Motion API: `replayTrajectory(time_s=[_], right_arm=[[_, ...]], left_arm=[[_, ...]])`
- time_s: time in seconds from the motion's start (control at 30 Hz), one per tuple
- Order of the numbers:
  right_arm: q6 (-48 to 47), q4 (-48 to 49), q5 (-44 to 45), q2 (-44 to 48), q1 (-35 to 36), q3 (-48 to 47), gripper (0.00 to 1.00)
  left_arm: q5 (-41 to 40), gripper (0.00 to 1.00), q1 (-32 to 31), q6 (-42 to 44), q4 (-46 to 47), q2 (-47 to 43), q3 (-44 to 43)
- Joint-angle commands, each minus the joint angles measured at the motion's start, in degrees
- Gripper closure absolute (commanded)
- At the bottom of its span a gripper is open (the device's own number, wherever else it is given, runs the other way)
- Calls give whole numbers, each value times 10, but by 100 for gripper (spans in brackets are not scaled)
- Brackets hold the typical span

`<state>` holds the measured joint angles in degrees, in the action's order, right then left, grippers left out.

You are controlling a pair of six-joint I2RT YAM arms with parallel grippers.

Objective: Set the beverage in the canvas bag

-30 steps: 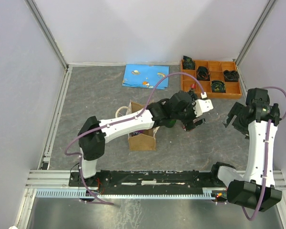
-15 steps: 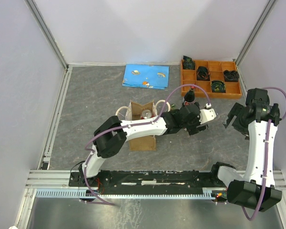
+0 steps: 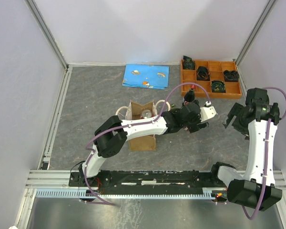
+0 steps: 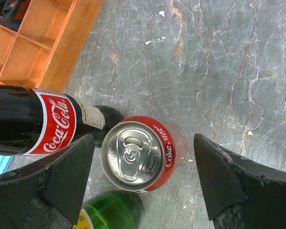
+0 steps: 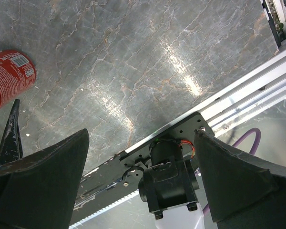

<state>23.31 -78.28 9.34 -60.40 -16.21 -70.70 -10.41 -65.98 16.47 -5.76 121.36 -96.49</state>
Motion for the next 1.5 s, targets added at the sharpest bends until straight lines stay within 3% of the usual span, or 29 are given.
replayTrajectory(time_s=[0.0,0.53,0.67,0.97,1.2,1.3,1.47], right_arm=[[3,8,5,-1,-2,-4,1],[4,10,2,-1,-2,0,1],[3,10,1,-3,-2,0,1],[5,16,-6,-6,-2,3,1],[6,21,-6,-4,-2,13,1],[6,23,-6,-3,-2,16,1],[7,25,-8,-2,-2,20,1]], left_arm=[[2,9,3,-18,20,3,-24],[45,16,9,-53,-15,32,-25],[59,27,10,-68,-20,26,-18],[128,63,8,-87,-38,3,12],[178,79,4,-95,-51,-38,66],[180,80,0,-86,-51,-55,89],[194,72,-18,-54,-65,-73,112]])
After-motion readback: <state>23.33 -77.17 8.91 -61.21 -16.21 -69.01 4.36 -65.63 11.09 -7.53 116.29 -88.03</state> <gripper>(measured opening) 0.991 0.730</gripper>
